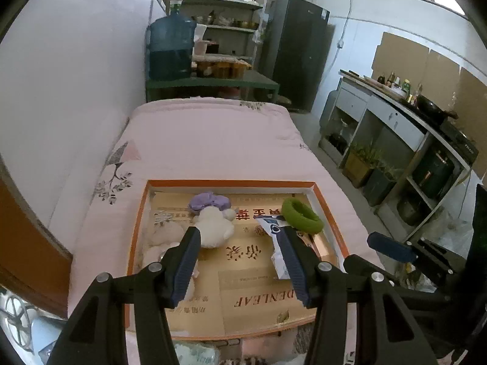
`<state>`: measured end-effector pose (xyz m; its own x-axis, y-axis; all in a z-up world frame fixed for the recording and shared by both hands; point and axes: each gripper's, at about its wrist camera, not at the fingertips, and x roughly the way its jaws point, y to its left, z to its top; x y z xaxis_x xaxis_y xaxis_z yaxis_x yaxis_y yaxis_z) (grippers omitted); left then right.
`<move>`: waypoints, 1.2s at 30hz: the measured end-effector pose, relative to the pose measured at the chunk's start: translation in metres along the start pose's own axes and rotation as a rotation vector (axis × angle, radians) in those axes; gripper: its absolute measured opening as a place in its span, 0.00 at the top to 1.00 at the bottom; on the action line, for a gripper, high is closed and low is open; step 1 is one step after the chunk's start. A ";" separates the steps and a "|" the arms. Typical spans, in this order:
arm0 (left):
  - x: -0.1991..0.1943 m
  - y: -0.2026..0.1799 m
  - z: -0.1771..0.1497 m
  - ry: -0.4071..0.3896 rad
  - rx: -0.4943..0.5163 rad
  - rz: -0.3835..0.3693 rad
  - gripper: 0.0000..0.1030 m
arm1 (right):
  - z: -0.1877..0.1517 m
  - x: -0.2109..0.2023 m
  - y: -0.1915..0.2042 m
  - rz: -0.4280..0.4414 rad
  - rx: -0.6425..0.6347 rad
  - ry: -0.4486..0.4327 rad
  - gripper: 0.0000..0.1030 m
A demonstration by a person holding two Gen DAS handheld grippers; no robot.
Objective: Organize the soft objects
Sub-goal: 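Withdraw both open tools from the tray toward the items on the bed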
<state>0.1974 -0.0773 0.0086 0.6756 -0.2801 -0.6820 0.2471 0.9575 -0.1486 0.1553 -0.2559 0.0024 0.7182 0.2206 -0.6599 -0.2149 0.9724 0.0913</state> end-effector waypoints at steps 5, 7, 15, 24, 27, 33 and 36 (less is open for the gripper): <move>-0.016 0.001 -0.006 -0.018 0.000 0.005 0.48 | -0.006 -0.010 0.007 0.003 0.004 -0.004 0.52; -0.022 0.001 -0.009 -0.023 0.002 0.007 0.48 | -0.008 -0.015 0.010 -0.003 -0.001 -0.009 0.52; -0.048 0.003 -0.023 -0.056 0.022 0.011 0.48 | -0.021 -0.030 0.025 -0.004 -0.018 -0.016 0.52; -0.073 0.005 -0.046 -0.092 0.021 -0.001 0.48 | -0.041 -0.049 0.040 0.003 -0.027 -0.024 0.52; -0.081 0.005 -0.054 -0.103 0.023 -0.003 0.48 | -0.048 -0.054 0.045 0.012 -0.021 -0.024 0.52; -0.096 0.005 -0.070 -0.128 0.015 -0.007 0.48 | -0.066 -0.063 0.050 0.023 0.000 -0.014 0.52; -0.101 0.007 -0.078 -0.137 0.013 -0.006 0.48 | -0.074 -0.066 0.053 0.029 0.007 -0.009 0.52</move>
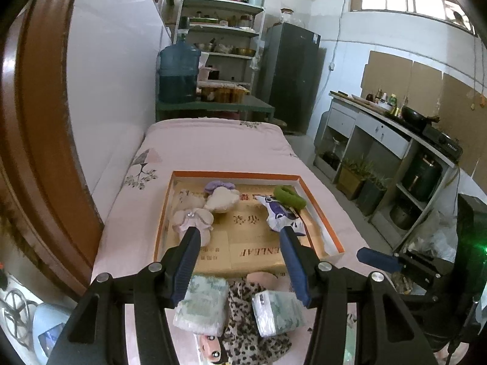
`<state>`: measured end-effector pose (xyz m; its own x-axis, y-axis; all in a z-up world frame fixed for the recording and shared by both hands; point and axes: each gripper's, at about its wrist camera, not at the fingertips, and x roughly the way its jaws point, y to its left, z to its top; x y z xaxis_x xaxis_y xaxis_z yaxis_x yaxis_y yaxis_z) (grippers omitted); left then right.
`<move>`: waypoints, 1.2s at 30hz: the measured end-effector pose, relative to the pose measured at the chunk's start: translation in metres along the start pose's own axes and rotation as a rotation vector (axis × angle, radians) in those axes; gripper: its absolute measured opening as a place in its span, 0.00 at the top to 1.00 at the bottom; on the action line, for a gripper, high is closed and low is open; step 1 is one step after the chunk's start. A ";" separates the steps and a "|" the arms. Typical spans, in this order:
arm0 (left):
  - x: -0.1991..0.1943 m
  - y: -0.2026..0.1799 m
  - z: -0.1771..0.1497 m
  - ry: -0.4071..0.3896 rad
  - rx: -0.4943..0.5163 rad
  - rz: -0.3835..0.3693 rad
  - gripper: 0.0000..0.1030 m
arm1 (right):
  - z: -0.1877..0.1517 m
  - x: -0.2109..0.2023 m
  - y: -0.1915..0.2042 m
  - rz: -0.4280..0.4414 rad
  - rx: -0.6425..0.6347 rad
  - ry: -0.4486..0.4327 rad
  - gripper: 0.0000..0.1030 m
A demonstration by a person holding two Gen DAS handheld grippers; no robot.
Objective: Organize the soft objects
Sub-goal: 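Withdraw both open tools from the tray toward the items on the bed, then grasp the leopard-print cloth with the left tool while the right tool grasps the bagged mint sponge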
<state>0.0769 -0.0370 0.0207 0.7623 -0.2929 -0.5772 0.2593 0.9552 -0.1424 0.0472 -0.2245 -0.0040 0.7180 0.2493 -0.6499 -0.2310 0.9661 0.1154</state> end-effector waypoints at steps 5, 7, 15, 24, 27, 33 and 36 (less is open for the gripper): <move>-0.007 -0.001 -0.013 -0.010 0.001 0.001 0.48 | -0.014 -0.006 0.004 0.010 0.013 0.007 0.52; -0.009 0.000 -0.018 -0.012 -0.007 -0.002 0.48 | -0.020 -0.009 0.005 0.012 0.018 0.010 0.52; -0.013 0.003 -0.038 -0.021 -0.015 -0.011 0.48 | -0.045 -0.013 0.007 0.015 0.042 0.039 0.52; -0.015 0.009 -0.060 -0.024 -0.029 -0.025 0.48 | -0.073 -0.014 0.015 0.001 0.025 0.065 0.42; -0.016 0.013 -0.068 -0.026 -0.034 -0.030 0.48 | -0.080 -0.014 0.016 -0.003 0.030 0.070 0.39; -0.017 0.020 -0.088 -0.018 -0.050 -0.045 0.48 | -0.092 -0.007 0.013 0.005 0.059 0.101 0.38; -0.017 0.022 -0.100 -0.002 -0.045 -0.062 0.48 | -0.099 -0.003 0.013 0.000 0.068 0.113 0.36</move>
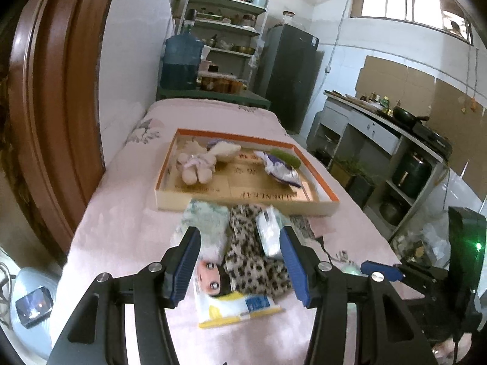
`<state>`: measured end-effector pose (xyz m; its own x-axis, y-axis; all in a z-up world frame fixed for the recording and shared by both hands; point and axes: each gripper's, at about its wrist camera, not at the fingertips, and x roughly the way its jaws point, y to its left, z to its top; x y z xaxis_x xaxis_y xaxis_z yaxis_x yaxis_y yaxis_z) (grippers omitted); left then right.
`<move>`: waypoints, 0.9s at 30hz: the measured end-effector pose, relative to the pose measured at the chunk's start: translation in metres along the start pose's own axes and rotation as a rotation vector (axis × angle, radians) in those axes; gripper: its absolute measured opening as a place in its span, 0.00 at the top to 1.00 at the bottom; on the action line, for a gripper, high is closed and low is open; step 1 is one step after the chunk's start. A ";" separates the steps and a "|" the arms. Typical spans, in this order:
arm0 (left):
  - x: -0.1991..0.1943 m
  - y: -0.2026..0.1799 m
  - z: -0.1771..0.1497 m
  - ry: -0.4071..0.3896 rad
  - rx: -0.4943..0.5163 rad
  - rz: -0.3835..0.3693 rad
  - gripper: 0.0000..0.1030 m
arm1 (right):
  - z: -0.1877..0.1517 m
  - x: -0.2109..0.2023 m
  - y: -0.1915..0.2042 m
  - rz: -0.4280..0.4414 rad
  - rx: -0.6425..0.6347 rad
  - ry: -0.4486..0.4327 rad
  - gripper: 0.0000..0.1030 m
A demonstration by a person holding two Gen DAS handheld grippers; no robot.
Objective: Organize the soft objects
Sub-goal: 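Grasp the leopard-print cloth with the left tool while the right tool grasps the bagged mint sponge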
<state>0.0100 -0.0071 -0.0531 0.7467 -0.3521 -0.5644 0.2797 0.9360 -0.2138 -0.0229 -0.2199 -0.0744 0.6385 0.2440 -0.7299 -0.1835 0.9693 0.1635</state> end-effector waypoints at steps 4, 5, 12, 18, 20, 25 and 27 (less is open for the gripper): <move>0.007 -0.004 -0.009 0.034 0.009 -0.021 0.48 | -0.004 0.005 -0.002 0.006 0.016 0.012 0.35; 0.009 -0.004 -0.010 0.042 0.007 -0.024 0.48 | -0.005 0.005 -0.002 0.003 0.017 0.011 0.35; 0.031 -0.005 -0.017 0.095 -0.018 -0.051 0.52 | -0.008 0.008 -0.007 0.010 0.031 0.022 0.35; 0.048 -0.003 -0.026 0.157 -0.033 -0.050 0.67 | -0.010 0.014 -0.010 0.026 0.048 0.048 0.35; 0.049 -0.001 -0.027 0.159 -0.047 -0.050 0.72 | -0.012 0.015 -0.009 0.029 0.049 0.051 0.40; 0.054 0.005 -0.029 0.171 -0.084 -0.060 0.90 | -0.012 0.017 -0.009 0.020 0.046 0.051 0.52; 0.054 0.005 -0.029 0.163 -0.086 -0.063 0.94 | -0.013 0.016 -0.010 0.022 0.050 0.048 0.53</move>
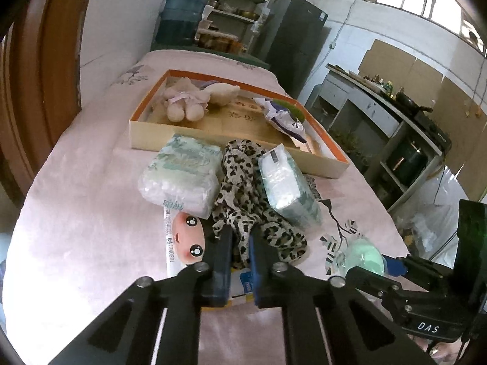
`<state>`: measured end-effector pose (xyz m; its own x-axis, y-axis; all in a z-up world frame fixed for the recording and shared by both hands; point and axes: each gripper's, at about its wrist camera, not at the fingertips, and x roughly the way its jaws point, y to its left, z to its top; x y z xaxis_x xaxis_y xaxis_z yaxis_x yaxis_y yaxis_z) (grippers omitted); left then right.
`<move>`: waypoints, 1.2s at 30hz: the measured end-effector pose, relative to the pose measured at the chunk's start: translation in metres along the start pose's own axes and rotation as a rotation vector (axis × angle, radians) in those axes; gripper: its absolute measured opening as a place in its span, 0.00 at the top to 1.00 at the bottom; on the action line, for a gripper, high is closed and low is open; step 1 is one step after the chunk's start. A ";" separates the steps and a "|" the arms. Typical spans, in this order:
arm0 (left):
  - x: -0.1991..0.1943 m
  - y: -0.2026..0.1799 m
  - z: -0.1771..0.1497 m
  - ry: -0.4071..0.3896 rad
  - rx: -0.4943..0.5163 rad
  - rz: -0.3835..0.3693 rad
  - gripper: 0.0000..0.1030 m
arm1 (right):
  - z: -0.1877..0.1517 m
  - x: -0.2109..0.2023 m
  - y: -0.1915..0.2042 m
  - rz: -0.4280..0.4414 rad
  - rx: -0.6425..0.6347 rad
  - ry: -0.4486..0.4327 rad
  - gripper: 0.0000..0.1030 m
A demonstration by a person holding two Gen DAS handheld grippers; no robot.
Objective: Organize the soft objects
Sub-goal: 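Grasp the leopard-print cloth with the left tool while the right tool grasps the bagged mint sponge, then carry the leopard-print cloth and mint sponge over the tray with both tools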
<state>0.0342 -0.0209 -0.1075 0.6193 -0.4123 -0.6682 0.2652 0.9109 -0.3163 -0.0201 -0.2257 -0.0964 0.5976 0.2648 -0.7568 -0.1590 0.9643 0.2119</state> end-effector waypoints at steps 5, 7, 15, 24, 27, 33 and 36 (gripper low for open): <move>-0.011 -0.004 0.001 -0.045 0.018 -0.001 0.96 | 0.002 -0.006 0.000 0.008 0.004 -0.016 0.56; -0.017 -0.005 0.003 -0.065 0.025 0.001 0.96 | 0.004 -0.010 0.002 0.011 -0.003 -0.029 0.56; -0.045 -0.009 0.015 -0.154 0.052 0.019 0.96 | 0.012 -0.022 0.013 0.015 -0.038 -0.061 0.56; -0.069 -0.011 0.025 -0.211 0.067 0.026 0.96 | 0.023 -0.034 0.020 0.020 -0.065 -0.097 0.56; -0.074 -0.011 0.028 -0.223 0.069 0.025 0.96 | 0.027 -0.038 0.023 0.021 -0.077 -0.109 0.56; -0.079 -0.011 0.038 -0.249 0.066 0.031 0.96 | 0.039 -0.043 0.026 0.019 -0.099 -0.132 0.56; -0.081 -0.011 0.044 -0.261 0.065 0.032 0.96 | 0.047 -0.045 0.027 0.017 -0.110 -0.146 0.56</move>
<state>0.0131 0.0031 -0.0200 0.7955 -0.3720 -0.4783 0.2842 0.9262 -0.2477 -0.0141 -0.2114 -0.0277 0.7006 0.2851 -0.6541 -0.2506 0.9566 0.1486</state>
